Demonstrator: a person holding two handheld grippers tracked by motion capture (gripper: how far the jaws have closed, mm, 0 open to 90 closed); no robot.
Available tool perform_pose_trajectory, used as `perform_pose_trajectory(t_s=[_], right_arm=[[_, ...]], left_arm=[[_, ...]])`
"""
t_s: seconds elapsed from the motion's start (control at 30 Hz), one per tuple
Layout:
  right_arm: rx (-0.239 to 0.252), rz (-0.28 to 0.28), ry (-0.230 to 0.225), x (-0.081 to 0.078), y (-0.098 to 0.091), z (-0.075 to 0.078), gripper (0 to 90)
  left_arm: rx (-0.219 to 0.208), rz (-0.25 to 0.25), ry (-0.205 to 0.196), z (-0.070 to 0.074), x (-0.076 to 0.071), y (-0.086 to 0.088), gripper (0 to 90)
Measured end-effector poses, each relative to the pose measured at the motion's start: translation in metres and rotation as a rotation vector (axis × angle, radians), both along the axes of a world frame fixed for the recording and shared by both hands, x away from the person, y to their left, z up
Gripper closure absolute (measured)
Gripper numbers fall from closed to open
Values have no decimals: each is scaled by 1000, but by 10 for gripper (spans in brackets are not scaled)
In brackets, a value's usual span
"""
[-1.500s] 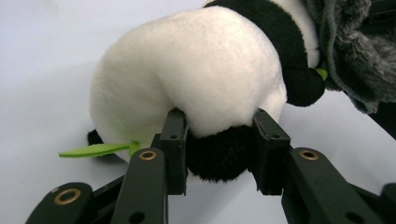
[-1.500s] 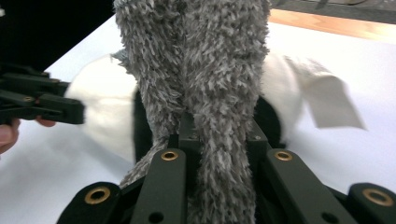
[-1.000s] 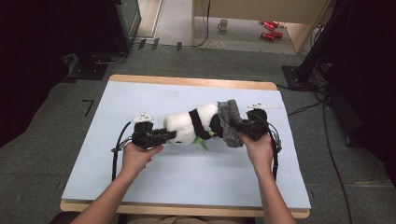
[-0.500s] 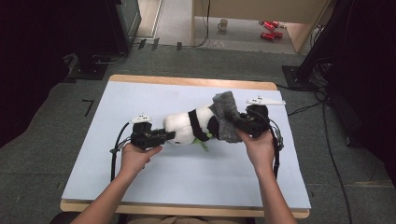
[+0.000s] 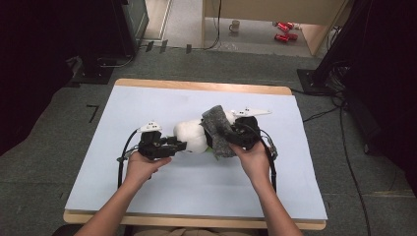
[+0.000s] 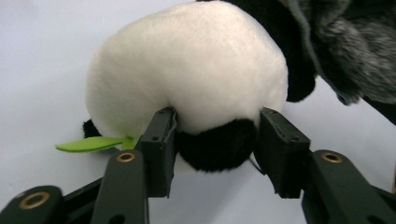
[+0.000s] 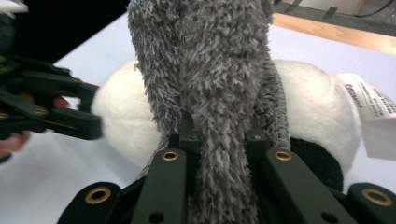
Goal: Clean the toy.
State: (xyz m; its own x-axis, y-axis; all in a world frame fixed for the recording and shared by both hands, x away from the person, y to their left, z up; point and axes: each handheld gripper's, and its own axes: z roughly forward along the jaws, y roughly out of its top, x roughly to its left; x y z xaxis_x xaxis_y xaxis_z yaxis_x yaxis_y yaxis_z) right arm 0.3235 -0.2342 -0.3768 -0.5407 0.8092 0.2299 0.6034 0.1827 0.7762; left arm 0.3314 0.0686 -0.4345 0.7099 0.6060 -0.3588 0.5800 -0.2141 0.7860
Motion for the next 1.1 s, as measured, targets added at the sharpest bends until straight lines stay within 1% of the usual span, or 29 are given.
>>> perform_pose_trajectory(t_s=[0.07,0.13,0.23,0.3,0.33,0.4,0.43,0.5,0.63,0.67,0.73,0.8,0.87,0.9,0.97,1.1], right_arm=[[1,3,11,1,-4,-2,773],[3,10,26,2,-7,-3,773],[7,16,42,2,-11,-4,773],[6,22,54,2,-12,-4,773],[5,23,57,2,-12,-5,773],[4,23,67,2,-14,-6,773],[4,21,71,2,-15,-7,773],[10,19,82,1,-19,-8,773],[16,29,104,0,-23,-10,773],[16,29,111,-1,-24,-10,773],[14,31,118,-3,-26,-11,773],[12,32,128,-4,-28,-12,773],[14,31,136,-5,-29,-14,773],[15,29,139,-5,-30,-14,773],[18,26,145,-6,-34,-15,772],[19,36,155,-6,-39,-18,772]], left_arm=[[23,-21,-15,3,0,3,450],[19,-29,-28,6,0,8,433],[19,-46,-19,8,3,15,406],[17,-52,-22,8,6,20,399],[17,-64,-21,8,9,22,396],[36,-58,-40,9,12,25,399],[34,-61,-41,9,14,28,399],[23,-67,-27,9,21,33,390],[31,-67,-20,7,33,38,389],[22,-71,-20,6,37,38,391],[22,-82,-5,4,42,37,392],[20,-100,-1,4,45,35,397],[10,-127,-2,5,47,31,399],[5,-151,-4,6,48,29,397],[7,-182,-16,6,49,26,391],[-6,-221,5,1,53,18,374]])
